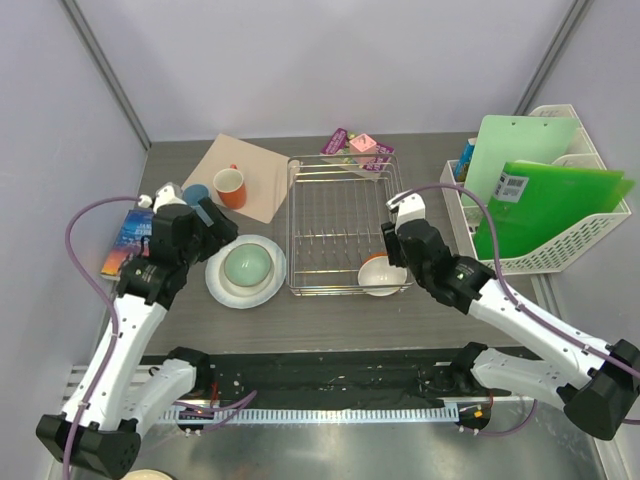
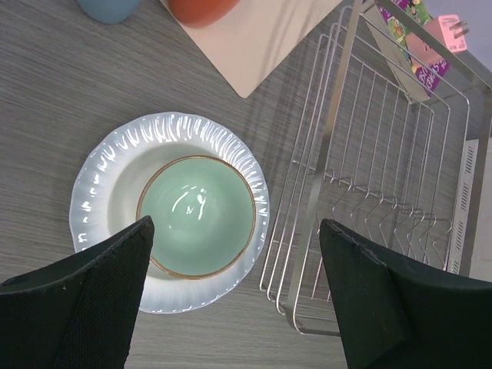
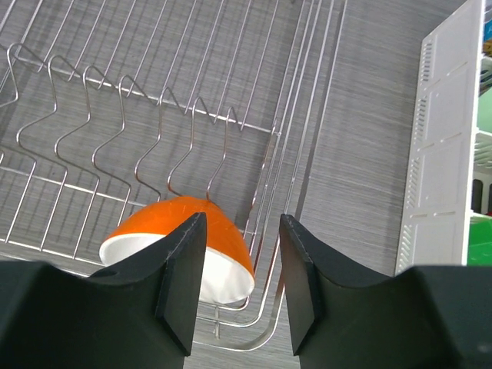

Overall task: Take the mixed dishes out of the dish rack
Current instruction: Pick up the bowl from the dish rack.

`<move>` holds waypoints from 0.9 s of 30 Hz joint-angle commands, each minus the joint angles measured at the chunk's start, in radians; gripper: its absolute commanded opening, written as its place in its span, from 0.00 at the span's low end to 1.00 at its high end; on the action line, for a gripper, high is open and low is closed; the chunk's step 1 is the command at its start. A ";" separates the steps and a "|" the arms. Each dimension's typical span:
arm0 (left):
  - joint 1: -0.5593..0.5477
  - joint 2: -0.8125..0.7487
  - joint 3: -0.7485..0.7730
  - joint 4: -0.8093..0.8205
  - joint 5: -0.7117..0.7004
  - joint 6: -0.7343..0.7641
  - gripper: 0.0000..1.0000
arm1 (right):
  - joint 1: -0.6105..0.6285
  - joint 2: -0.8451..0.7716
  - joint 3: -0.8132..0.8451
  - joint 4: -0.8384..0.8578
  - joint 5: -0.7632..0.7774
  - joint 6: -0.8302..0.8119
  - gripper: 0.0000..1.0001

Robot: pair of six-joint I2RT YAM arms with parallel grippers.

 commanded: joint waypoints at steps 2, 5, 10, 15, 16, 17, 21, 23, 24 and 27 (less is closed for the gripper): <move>-0.010 -0.048 -0.058 0.037 0.039 0.000 0.87 | -0.003 -0.041 -0.044 -0.019 -0.045 0.048 0.47; -0.014 -0.058 -0.080 0.050 0.048 -0.004 0.86 | -0.003 -0.065 -0.071 -0.026 -0.058 0.077 0.46; -0.016 -0.049 -0.104 0.073 0.069 -0.018 0.87 | -0.003 -0.088 -0.090 -0.037 -0.083 0.104 0.45; -0.016 -0.029 -0.114 0.091 0.092 -0.027 0.87 | -0.002 -0.061 -0.087 -0.039 -0.098 0.120 0.45; -0.016 -0.029 -0.117 0.094 0.094 -0.032 0.87 | -0.003 -0.037 -0.085 -0.034 -0.103 0.122 0.45; -0.016 -0.026 -0.121 0.102 0.097 -0.033 0.87 | -0.002 -0.023 -0.084 -0.033 -0.108 0.125 0.45; -0.017 -0.017 -0.132 0.111 0.105 -0.039 0.86 | -0.003 0.051 -0.091 -0.010 -0.097 0.143 0.45; -0.017 -0.016 -0.138 0.114 0.105 -0.039 0.87 | -0.002 0.080 -0.105 0.007 -0.063 0.154 0.45; -0.017 -0.016 -0.141 0.116 0.105 -0.039 0.87 | -0.002 0.088 -0.111 0.029 -0.057 0.162 0.45; -0.017 -0.012 -0.147 0.123 0.109 -0.039 0.86 | -0.002 0.129 -0.119 0.062 -0.039 0.171 0.45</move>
